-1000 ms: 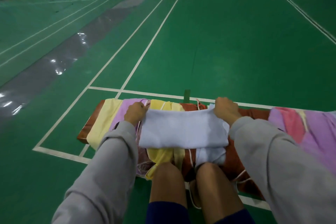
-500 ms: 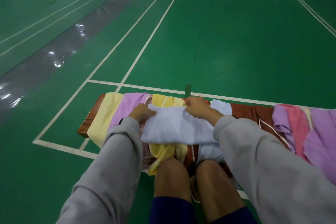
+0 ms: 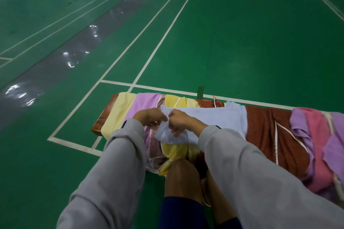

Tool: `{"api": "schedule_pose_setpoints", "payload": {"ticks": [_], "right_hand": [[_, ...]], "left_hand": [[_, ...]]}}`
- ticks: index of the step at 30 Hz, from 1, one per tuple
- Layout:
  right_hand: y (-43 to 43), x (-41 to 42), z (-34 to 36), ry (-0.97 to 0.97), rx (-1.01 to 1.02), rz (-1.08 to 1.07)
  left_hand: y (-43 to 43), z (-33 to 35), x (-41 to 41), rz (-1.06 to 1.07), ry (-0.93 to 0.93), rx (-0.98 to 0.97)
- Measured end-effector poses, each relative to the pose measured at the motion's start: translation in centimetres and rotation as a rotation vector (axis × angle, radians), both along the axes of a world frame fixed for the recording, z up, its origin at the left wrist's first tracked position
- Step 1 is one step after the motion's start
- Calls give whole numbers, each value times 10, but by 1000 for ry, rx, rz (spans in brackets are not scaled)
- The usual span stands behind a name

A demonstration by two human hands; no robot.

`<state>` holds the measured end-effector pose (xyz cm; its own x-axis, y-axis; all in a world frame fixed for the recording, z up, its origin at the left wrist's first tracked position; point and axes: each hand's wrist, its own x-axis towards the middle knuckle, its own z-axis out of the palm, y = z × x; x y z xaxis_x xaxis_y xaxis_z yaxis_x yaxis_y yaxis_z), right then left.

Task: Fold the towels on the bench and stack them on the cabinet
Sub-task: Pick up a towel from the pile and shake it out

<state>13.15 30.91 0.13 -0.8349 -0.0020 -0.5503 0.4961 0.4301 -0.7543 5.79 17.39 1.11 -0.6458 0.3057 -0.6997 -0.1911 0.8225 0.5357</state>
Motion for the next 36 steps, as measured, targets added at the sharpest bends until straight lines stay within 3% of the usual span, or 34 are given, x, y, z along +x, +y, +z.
{"api": "schedule_pose_setpoints", "payload": {"ticks": [6, 9, 15, 29, 36], "right_hand": [[11, 5, 21, -112, -282, -40], [20, 9, 19, -47, -324, -25], [51, 21, 20, 41, -258, -211], [179, 87, 15, 34, -232, -234], [210, 101, -9, -31, 21, -203]], "left_hand": [[20, 16, 5, 81, 2, 129], [38, 22, 9, 67, 33, 150], [81, 39, 28, 26, 160, 115], [202, 34, 89, -62, 228, 138], [237, 10, 104, -172, 261, 96]]}}
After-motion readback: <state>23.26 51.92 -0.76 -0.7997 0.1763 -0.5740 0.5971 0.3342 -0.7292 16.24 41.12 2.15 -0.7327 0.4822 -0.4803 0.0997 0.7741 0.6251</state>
